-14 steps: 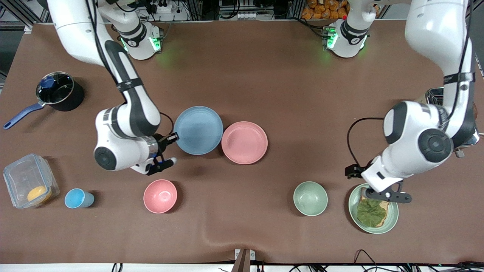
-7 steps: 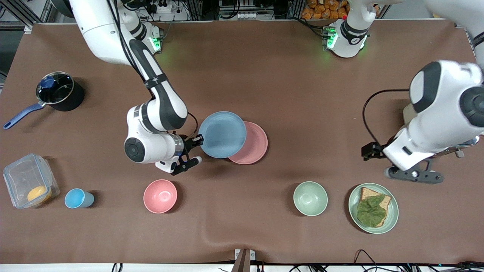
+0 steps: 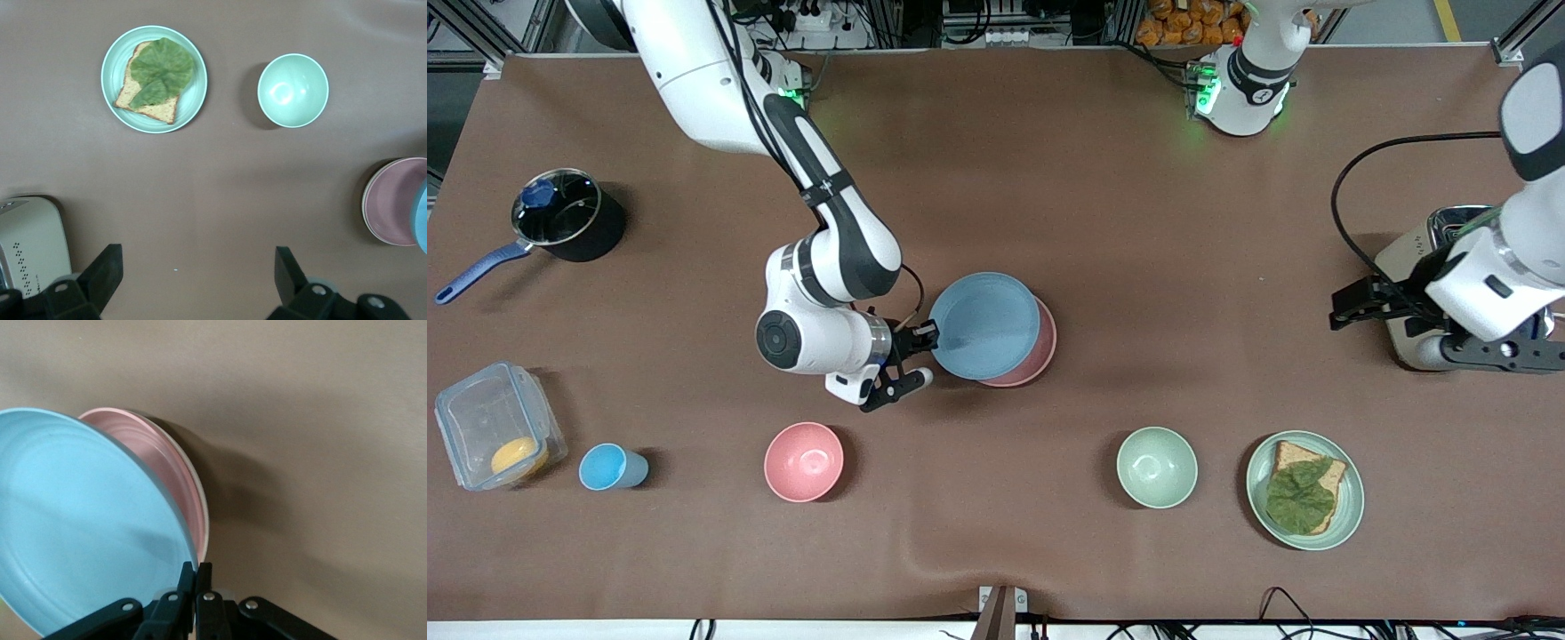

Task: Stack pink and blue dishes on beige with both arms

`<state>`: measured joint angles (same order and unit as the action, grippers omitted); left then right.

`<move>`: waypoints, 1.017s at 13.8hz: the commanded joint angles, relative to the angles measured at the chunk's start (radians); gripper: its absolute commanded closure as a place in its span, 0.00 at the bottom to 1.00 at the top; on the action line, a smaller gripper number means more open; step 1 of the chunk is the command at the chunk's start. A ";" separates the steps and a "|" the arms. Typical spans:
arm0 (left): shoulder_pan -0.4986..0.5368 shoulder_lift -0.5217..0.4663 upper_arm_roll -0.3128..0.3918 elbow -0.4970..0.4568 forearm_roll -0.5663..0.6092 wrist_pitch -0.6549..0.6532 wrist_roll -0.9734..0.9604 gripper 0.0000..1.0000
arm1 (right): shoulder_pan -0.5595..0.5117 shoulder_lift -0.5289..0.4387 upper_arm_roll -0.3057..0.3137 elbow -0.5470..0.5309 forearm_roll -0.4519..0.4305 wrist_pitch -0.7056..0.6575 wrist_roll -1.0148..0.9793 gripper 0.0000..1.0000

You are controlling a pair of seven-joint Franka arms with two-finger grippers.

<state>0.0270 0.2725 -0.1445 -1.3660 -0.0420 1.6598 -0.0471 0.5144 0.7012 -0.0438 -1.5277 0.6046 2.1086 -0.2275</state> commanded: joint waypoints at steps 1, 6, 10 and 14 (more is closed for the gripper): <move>0.014 -0.036 -0.014 -0.040 -0.012 -0.006 0.025 0.00 | 0.035 0.043 -0.010 0.037 0.030 0.031 0.004 1.00; -0.008 -0.122 0.048 -0.206 -0.029 0.081 0.081 0.00 | 0.045 0.060 -0.010 0.035 0.029 0.051 0.049 1.00; -0.074 -0.190 0.102 -0.320 -0.085 0.170 0.007 0.00 | 0.047 0.070 -0.010 0.037 0.027 0.051 0.066 1.00; -0.131 -0.200 0.141 -0.331 -0.075 0.173 0.000 0.00 | 0.049 0.070 -0.010 0.040 0.029 0.053 0.114 0.00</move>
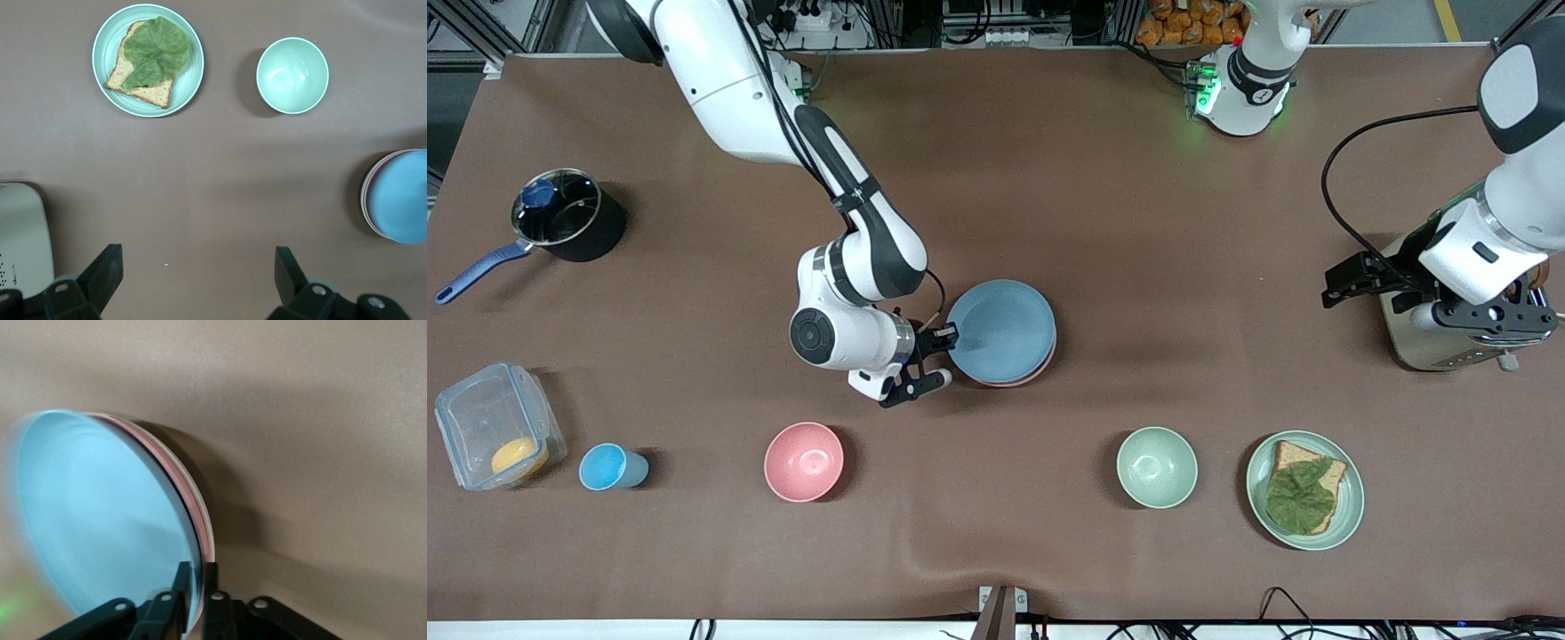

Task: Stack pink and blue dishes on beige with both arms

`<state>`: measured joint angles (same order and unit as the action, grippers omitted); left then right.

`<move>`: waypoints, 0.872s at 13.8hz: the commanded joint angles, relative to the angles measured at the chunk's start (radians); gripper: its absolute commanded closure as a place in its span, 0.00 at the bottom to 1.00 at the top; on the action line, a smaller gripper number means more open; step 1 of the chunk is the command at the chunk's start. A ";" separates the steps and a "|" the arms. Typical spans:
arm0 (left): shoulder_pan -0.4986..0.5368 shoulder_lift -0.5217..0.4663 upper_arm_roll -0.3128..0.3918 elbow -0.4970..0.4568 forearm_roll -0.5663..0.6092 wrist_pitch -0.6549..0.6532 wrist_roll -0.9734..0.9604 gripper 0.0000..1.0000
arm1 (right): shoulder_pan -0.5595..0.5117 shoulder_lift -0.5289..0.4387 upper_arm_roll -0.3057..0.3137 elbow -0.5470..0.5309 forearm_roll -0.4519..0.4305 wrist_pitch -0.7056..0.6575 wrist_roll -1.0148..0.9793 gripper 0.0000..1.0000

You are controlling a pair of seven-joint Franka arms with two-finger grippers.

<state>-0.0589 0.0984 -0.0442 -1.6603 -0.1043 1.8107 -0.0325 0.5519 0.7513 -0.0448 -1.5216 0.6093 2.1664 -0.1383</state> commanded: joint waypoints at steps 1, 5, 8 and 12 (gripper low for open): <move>-0.045 -0.029 0.043 -0.039 -0.011 0.022 -0.014 0.00 | 0.010 0.019 -0.009 0.040 0.024 -0.006 0.025 0.00; -0.042 0.003 0.044 -0.006 -0.011 0.021 -0.009 0.00 | -0.007 -0.003 -0.012 0.067 0.024 -0.036 0.025 0.00; -0.048 0.014 0.043 0.017 -0.011 0.021 -0.014 0.00 | -0.075 -0.021 -0.018 0.089 0.007 -0.149 0.017 0.00; -0.042 0.014 0.043 0.017 -0.011 0.016 -0.007 0.00 | -0.181 -0.084 -0.127 0.095 -0.061 -0.452 0.011 0.00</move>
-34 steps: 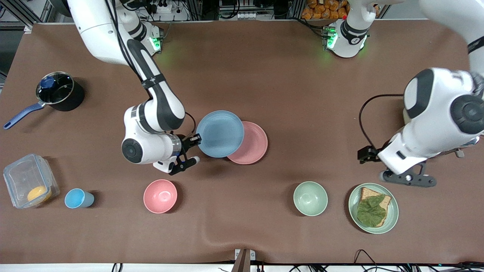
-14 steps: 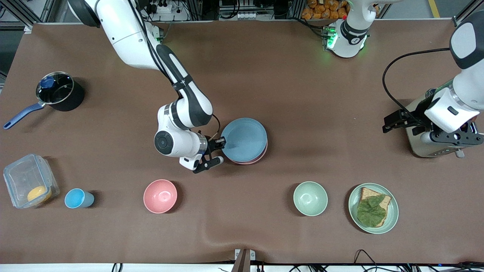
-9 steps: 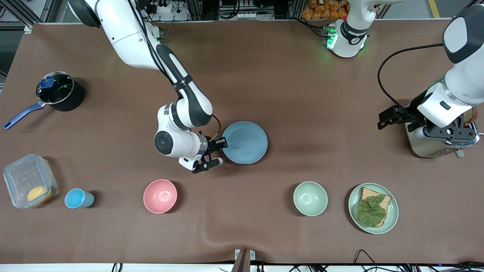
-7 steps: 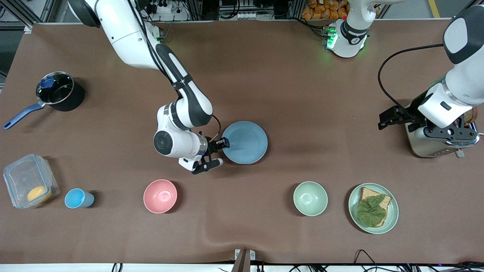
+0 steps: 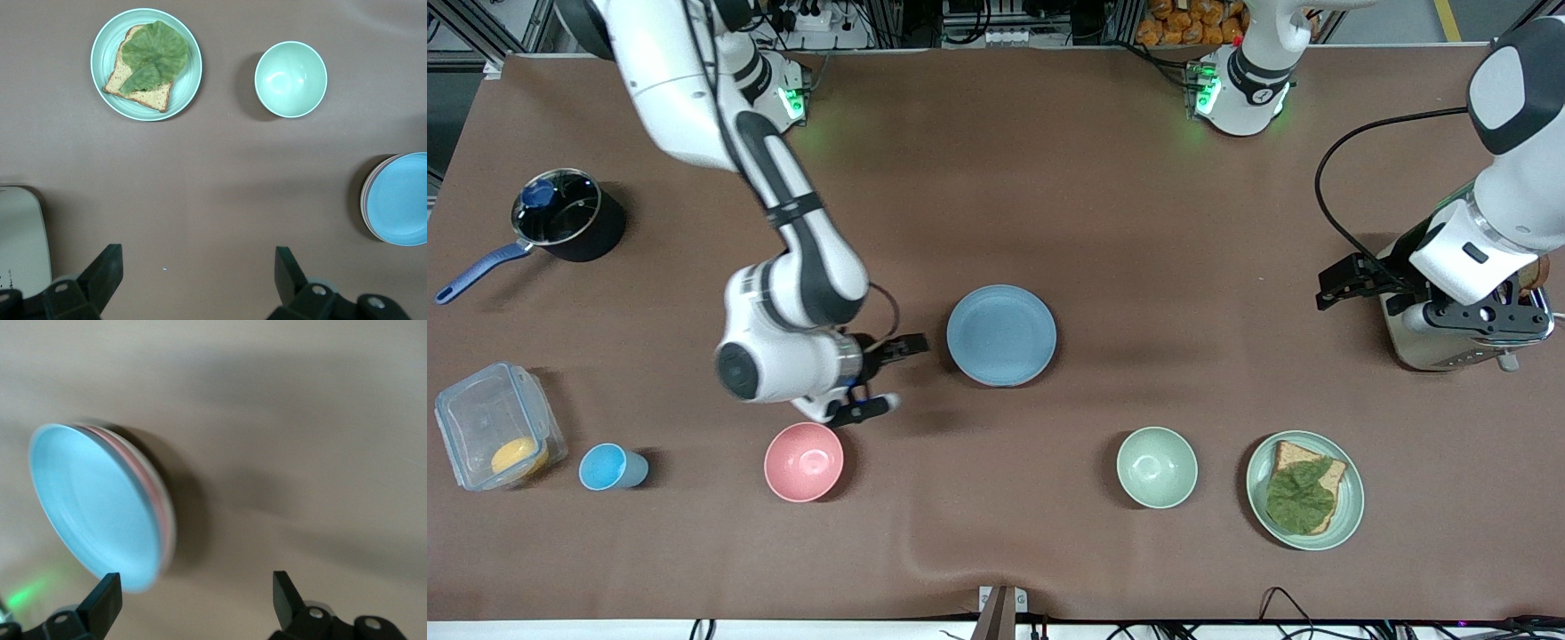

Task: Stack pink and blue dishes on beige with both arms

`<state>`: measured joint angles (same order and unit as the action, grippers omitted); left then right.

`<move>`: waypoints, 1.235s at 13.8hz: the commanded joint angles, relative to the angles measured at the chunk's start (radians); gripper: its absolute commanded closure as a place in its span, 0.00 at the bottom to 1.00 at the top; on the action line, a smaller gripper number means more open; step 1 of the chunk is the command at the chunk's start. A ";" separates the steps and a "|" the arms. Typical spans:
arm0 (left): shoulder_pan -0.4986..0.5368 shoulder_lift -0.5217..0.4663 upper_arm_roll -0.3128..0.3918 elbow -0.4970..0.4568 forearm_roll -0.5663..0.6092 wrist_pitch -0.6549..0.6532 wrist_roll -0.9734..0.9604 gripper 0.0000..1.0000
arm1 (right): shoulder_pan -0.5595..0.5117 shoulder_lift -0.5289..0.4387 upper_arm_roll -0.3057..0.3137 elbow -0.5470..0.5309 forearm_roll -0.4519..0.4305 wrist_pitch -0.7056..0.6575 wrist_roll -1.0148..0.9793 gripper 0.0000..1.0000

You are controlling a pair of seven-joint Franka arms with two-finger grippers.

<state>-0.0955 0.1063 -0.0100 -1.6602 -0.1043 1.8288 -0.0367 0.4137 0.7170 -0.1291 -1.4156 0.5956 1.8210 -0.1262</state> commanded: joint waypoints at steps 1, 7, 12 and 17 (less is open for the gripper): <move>-0.004 0.006 0.008 0.016 -0.009 -0.005 -0.005 0.00 | -0.053 -0.066 -0.090 -0.013 -0.106 -0.161 -0.007 0.00; -0.003 0.006 0.008 0.017 -0.011 -0.005 0.001 0.00 | -0.121 -0.113 -0.265 -0.020 -0.252 -0.236 -0.035 0.00; -0.015 0.006 0.008 0.019 -0.011 -0.005 -0.011 0.00 | -0.223 -0.203 -0.301 -0.028 -0.302 -0.213 -0.162 0.00; -0.010 0.006 0.004 0.017 -0.009 -0.006 -0.008 0.00 | -0.400 -0.496 -0.051 -0.224 -0.542 -0.138 -0.110 0.00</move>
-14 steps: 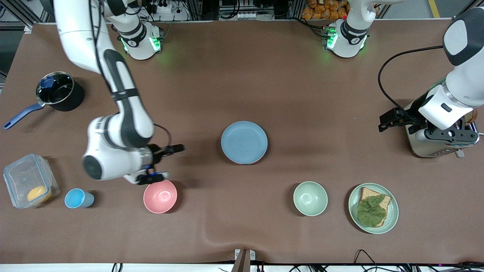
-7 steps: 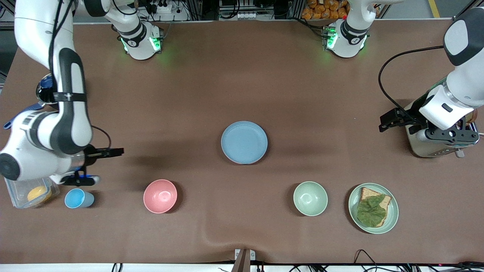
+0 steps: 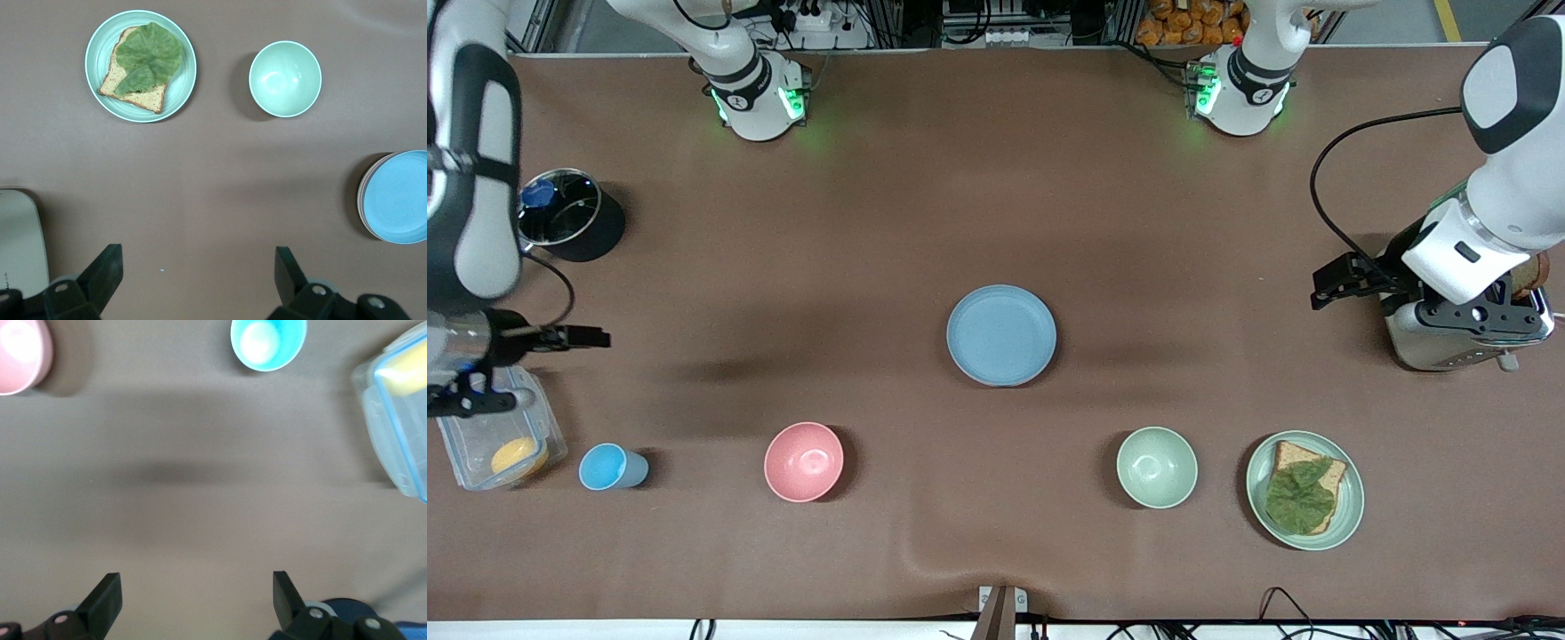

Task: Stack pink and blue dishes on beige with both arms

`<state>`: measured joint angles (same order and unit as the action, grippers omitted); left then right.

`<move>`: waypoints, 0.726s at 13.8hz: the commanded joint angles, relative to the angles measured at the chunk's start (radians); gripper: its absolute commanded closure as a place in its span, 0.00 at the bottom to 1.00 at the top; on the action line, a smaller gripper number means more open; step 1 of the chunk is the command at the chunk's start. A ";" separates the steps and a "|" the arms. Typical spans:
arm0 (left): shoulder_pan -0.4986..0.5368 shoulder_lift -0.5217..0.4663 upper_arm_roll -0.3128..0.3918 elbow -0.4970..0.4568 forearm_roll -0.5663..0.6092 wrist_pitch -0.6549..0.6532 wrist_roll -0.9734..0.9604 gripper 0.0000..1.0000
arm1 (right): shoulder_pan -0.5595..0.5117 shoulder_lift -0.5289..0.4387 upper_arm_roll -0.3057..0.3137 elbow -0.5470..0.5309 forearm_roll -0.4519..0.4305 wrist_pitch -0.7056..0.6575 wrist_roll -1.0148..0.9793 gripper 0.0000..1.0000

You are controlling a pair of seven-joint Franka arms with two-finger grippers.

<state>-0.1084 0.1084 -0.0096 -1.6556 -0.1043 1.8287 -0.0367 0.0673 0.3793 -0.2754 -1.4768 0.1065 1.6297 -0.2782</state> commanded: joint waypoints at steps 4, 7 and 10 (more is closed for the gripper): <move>0.004 0.004 0.003 0.013 -0.009 -0.008 -0.006 0.00 | -0.104 -0.341 0.156 -0.238 -0.071 -0.029 0.092 0.00; 0.006 0.004 0.005 0.017 -0.011 -0.008 -0.011 0.00 | -0.104 -0.346 0.189 -0.136 -0.090 -0.200 0.190 0.00; 0.007 0.002 0.014 0.030 -0.008 -0.040 -0.014 0.00 | -0.110 -0.364 0.252 -0.126 -0.143 -0.214 0.304 0.00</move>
<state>-0.1030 0.1088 -0.0031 -1.6487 -0.1043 1.8210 -0.0373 -0.0125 0.0195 -0.0774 -1.6089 0.0131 1.4250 -0.0276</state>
